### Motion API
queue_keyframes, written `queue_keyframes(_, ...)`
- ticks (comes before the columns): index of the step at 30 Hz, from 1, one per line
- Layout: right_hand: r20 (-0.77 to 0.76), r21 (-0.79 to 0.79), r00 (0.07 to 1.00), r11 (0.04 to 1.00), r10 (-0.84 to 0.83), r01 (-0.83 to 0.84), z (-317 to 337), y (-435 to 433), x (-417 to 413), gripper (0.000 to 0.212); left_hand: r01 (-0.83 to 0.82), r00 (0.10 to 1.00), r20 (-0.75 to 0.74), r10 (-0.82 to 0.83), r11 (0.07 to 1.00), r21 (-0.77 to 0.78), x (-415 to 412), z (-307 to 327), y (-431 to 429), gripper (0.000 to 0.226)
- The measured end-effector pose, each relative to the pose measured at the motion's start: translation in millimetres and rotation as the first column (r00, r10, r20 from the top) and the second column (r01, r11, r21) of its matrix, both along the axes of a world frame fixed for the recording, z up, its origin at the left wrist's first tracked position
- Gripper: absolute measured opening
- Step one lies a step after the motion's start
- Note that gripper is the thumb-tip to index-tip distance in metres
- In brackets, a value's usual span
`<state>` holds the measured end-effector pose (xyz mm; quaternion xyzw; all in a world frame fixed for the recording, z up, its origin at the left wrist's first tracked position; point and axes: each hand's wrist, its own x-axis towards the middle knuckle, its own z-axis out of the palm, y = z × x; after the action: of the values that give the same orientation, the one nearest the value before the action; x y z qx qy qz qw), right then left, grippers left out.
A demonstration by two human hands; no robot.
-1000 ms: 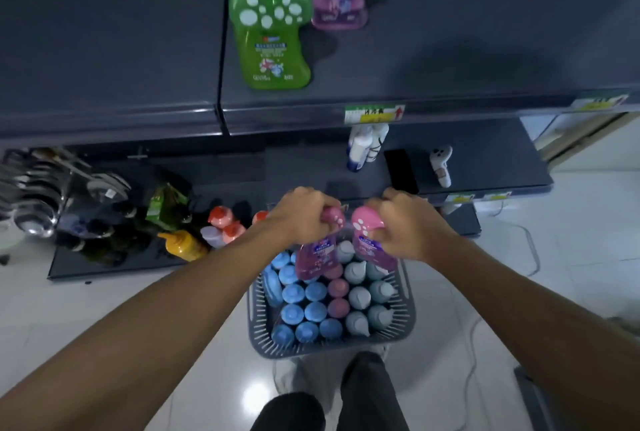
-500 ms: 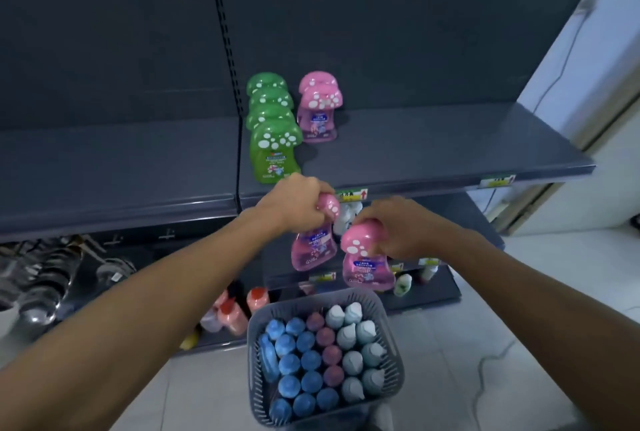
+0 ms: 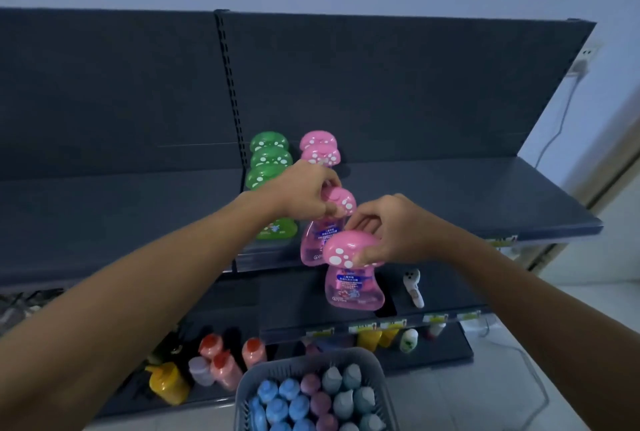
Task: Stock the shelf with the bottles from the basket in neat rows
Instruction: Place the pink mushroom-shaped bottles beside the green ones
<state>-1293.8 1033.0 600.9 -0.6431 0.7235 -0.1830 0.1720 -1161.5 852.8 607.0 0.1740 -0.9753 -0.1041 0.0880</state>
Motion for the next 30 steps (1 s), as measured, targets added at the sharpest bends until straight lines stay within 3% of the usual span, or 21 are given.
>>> queue_keyframes(11, 0.026, -0.079, 0.999, 0.997, -0.025, 0.027, 8, -62, -52, 0.048, -0.028, 1.000, -0.002, 0.028, 0.996, -0.081, -65, 28, -60, 0.052)
queue_keyframes(15, 0.026, -0.127, 0.998, 0.990, -0.063, 0.066, -7, -83, -65, 0.049, -0.075, 0.996, 0.040, 0.077, 0.996, -0.048, -84, 17, -77, 0.057)
queue_keyframes(21, 0.044, -0.160, 0.996, 0.984, -0.075, 0.082, -30, -109, -80, 0.050, -0.097, 0.991, 0.090, 0.098, 0.995, -0.015, -97, -1, -96, 0.043)
queue_keyframes(30, 0.063, -0.175, 0.998, 0.984, -0.027, 0.038, -46, -129, -85, 0.050, -0.111, 0.993, 0.032, 0.109, 0.992, 0.056, -97, -14, -113, 0.046)
